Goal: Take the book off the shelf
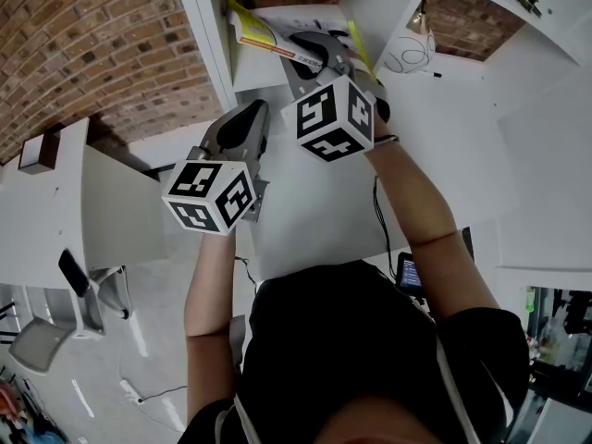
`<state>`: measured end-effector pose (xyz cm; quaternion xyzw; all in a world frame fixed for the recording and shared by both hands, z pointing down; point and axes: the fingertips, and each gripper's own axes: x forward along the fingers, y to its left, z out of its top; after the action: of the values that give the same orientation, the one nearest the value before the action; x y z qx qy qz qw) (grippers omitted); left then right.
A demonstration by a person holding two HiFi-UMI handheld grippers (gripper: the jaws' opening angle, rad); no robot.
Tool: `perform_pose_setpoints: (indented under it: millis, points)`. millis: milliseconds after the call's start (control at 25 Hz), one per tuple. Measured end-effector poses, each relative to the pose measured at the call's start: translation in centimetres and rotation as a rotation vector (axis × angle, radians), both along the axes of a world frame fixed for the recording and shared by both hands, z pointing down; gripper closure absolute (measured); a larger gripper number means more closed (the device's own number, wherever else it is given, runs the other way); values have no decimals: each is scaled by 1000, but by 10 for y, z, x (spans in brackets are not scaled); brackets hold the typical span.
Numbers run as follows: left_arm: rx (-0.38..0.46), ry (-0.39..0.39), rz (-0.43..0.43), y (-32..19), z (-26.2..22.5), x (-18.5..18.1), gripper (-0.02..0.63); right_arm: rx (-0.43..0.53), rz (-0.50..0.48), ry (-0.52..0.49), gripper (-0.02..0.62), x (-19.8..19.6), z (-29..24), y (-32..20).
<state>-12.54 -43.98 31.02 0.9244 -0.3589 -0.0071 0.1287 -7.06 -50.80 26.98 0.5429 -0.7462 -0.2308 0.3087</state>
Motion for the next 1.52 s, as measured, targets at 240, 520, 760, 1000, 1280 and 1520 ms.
perform_pose_setpoints:
  millis: [240, 520, 760, 1000, 1280, 1520]
  points:
    - [29, -7, 4, 10, -5, -14, 600, 11, 37, -13, 528, -8, -1, 23]
    - [72, 17, 2, 16, -4, -23, 600, 63, 70, -63, 528, -11, -4, 55]
    - [125, 33, -44, 31, -7, -23, 600, 147, 80, -135, 528, -3, -10, 88]
    - [144, 53, -78, 53, -14, -11, 600, 234, 63, -251, 529, 8, -15, 123]
    - [131, 44, -91, 80, -8, 10, 600, 265, 27, -329, 529, 27, -20, 152]
    - [116, 17, -71, 101, 4, 27, 600, 119, 43, -525, 531, 52, 19, 166]
